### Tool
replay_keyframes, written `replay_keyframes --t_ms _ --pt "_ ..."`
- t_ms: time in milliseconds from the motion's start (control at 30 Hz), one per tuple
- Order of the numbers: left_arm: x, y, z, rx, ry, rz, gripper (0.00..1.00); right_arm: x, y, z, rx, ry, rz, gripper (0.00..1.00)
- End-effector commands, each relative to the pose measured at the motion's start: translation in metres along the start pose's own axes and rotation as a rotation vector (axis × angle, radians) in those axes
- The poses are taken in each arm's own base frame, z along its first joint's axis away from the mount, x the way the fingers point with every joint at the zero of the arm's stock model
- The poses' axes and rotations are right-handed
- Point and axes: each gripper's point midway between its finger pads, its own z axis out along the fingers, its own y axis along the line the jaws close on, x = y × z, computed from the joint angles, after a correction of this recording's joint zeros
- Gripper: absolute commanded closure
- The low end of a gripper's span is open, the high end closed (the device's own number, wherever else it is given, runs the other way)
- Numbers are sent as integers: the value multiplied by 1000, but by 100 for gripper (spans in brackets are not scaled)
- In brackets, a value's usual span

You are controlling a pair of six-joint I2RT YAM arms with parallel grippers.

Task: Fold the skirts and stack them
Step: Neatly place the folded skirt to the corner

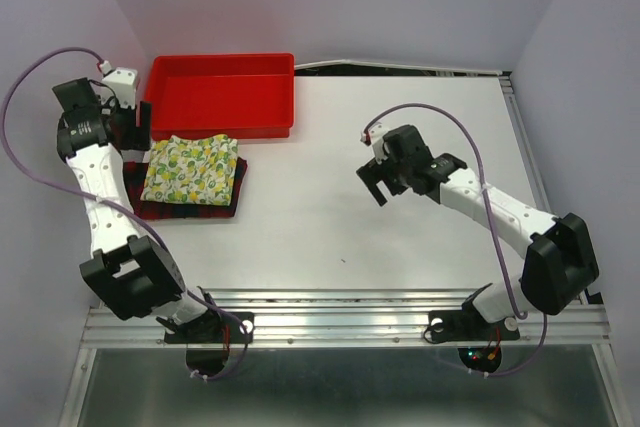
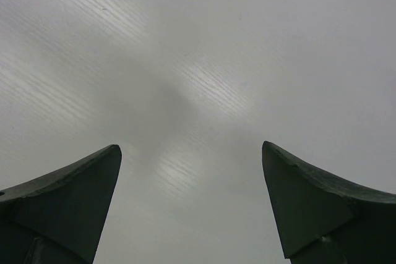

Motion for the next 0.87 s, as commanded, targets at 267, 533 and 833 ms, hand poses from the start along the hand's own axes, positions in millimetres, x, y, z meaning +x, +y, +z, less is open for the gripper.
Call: replay_keyframes --t_ms 267,533,833 --pt "-93 -177 -27 257 -239 289 1 31 -69 -23 -77 56 411 0" --pt "-83 -331 -15 541 -242 290 2 60 -82 -35 -78 64 518 0" --pt "-34 -365 4 587 -171 297 2 67 -69 -35 -135 63 529 0"
